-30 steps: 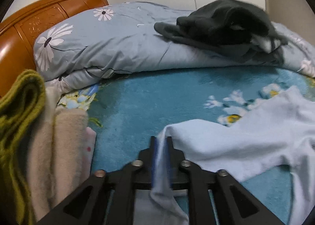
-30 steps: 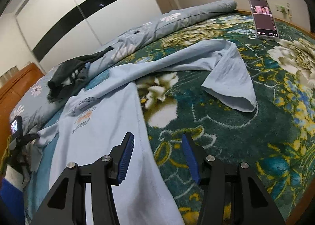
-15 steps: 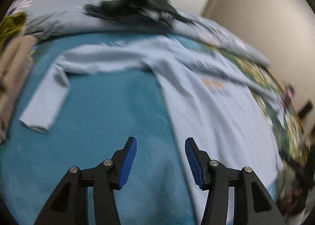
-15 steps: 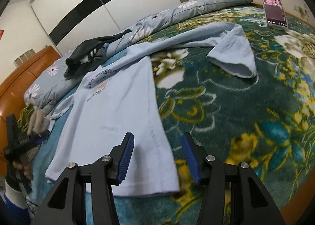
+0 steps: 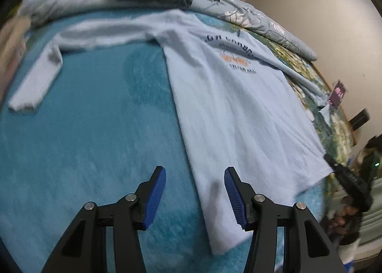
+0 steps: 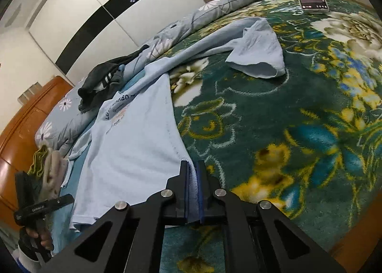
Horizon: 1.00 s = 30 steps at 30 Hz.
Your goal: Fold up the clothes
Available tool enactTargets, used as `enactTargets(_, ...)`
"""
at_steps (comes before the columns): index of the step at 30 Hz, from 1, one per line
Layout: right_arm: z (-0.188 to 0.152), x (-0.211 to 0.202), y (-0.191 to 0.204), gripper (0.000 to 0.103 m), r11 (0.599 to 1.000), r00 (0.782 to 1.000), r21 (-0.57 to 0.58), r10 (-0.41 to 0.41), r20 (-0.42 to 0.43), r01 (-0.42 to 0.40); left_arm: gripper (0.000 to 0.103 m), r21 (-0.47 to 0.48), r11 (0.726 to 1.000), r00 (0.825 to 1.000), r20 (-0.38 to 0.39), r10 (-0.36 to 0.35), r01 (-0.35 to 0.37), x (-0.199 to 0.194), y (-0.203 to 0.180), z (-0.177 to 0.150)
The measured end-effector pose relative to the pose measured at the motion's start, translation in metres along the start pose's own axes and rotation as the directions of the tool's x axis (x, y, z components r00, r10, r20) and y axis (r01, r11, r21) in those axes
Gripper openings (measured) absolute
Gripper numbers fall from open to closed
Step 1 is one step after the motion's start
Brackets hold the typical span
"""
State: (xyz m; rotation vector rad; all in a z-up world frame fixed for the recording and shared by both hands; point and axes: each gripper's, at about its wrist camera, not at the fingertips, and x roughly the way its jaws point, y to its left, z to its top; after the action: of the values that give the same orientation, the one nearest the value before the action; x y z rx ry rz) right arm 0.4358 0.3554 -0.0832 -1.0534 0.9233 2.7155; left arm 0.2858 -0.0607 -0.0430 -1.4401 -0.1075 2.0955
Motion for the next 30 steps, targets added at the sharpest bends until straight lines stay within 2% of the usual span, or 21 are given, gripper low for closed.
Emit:
enactTargets(6, -0.002, 0.001, 0.004, 0.006, 1.000, 1.000, 0.001, 0.007, 0.000, -0.007, 0.053, -0.028, 0.998, 0.998, -0.008, -0.057, 0.056, -0.002, -0.002, -0.008)
enactTargets(9, -0.001, -0.001, 0.006, 0.006, 1.000, 1.000, -0.006, 0.007, 0.004, -0.007, 0.046, -0.038, 0.994, 0.994, -0.034, -0.104, 0.103, 0.001, -0.006, -0.011)
enactTargets(11, -0.002, -0.004, 0.008, 0.006, 1.000, 1.000, -0.010, 0.007, 0.006, -0.007, 0.043, -0.041, 0.995, 0.995, -0.040, -0.090, 0.089, 0.004, -0.008, -0.015)
enactTargets(14, 0.000, -0.006, 0.010, 0.006, 1.000, 1.000, -0.014, 0.009, 0.012, -0.008, 0.031, -0.058, 0.996, 0.997, -0.049, -0.067, 0.064, 0.004, -0.007, -0.017)
enactTargets(16, 0.001, -0.007, 0.010, 0.006, 1.000, 1.000, -0.015, 0.011, 0.017, -0.010, 0.009, -0.061, 0.997, 0.997, -0.058, -0.041, 0.037, 0.006, -0.007, -0.020)
enactTargets(17, 0.001, -0.008, 0.011, 0.006, 1.000, 1.000, -0.015, 0.011, 0.018, -0.011, 0.003, -0.059, 0.998, 0.998, -0.056, -0.029, 0.026, 0.006, -0.006, -0.021)
enactTargets(20, 0.002, -0.011, 0.013, 0.006, 1.000, 1.000, -0.021, 0.011, 0.026, -0.010, 0.002, -0.057, 0.998, 0.999, -0.037, -0.021, 0.018, 0.001, -0.007, -0.024)
enactTargets(26, 0.005, -0.038, 0.015, 0.005, 0.999, 0.996, -0.026, 0.025, 0.089, -0.023, 0.001, 0.032, 0.998, 0.998, 0.013, 0.055, -0.055, -0.038, -0.010, -0.030)
enactTargets(30, 0.000, -0.035, 0.013, 0.005, 0.998, 0.998, -0.050, -0.028, 0.054, 0.031, 0.001, 0.035, 0.997, 0.997, -0.028, 0.066, -0.065, -0.035, 0.002, -0.045)
